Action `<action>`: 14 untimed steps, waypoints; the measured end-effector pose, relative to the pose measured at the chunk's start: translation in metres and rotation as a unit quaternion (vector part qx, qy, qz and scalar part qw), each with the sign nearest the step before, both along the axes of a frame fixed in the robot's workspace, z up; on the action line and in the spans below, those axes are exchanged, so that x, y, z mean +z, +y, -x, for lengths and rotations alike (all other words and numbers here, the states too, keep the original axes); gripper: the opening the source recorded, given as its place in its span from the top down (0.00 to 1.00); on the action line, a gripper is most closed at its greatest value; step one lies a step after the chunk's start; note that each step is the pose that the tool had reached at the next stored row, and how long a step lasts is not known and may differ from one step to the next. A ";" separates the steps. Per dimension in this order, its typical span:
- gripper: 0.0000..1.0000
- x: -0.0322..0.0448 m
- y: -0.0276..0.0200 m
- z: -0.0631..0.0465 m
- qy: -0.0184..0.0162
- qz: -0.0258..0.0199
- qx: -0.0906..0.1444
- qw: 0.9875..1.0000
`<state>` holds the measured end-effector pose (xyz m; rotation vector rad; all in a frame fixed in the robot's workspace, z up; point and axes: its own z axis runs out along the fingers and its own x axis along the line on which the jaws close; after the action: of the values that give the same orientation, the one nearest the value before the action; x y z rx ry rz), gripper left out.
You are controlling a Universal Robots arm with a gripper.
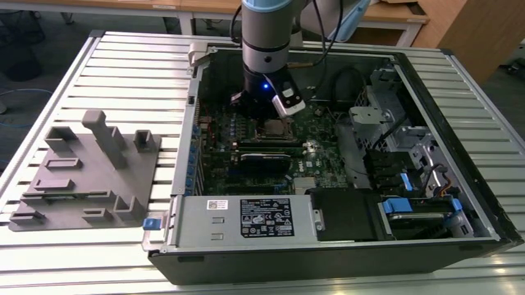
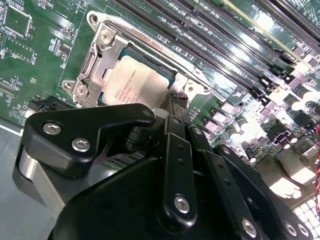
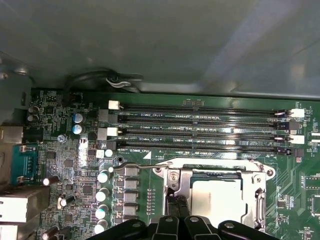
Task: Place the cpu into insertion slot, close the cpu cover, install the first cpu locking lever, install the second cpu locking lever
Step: 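Close the cpu cover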
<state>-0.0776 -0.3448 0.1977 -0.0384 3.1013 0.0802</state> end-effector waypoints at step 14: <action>0.89 0.0006 0.0003 0.000 -0.001 -0.001 0.000 1.000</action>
<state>-0.0773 -0.3445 0.1983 -0.0383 3.0999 0.0830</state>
